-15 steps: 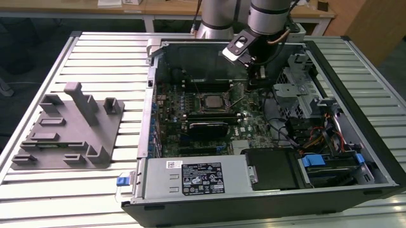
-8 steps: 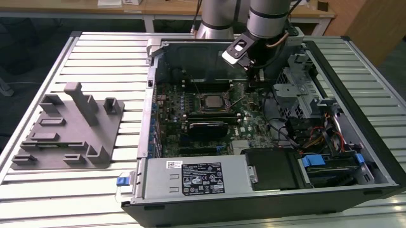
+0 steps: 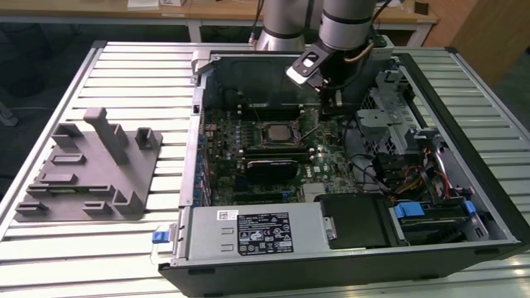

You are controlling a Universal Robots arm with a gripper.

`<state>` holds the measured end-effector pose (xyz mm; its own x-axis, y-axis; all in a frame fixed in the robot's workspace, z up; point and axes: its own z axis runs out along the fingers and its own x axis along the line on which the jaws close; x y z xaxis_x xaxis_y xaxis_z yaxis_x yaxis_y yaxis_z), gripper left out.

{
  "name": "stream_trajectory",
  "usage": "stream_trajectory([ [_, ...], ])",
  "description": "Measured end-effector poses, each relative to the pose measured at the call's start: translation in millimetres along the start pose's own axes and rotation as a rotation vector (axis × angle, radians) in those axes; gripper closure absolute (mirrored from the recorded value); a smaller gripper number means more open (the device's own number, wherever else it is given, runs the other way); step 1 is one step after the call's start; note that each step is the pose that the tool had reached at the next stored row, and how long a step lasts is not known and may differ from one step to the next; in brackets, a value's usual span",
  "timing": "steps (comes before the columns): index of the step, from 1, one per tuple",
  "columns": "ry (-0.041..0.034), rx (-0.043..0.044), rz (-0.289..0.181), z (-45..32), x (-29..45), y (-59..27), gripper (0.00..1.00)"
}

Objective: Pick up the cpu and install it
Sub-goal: 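Close the cpu cover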

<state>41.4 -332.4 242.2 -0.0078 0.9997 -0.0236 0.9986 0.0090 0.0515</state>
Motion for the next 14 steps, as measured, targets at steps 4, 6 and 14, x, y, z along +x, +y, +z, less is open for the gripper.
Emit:
stream_trajectory([
  [4,0.0001,0.0,0.0,-0.2,0.0,-7.3,0.89],
  [6,0.0,0.0,0.0,-0.3,0.1,-10.7,0.89],
  [14,0.0001,0.0,0.0,-0.9,0.2,-30.3,0.89],
])
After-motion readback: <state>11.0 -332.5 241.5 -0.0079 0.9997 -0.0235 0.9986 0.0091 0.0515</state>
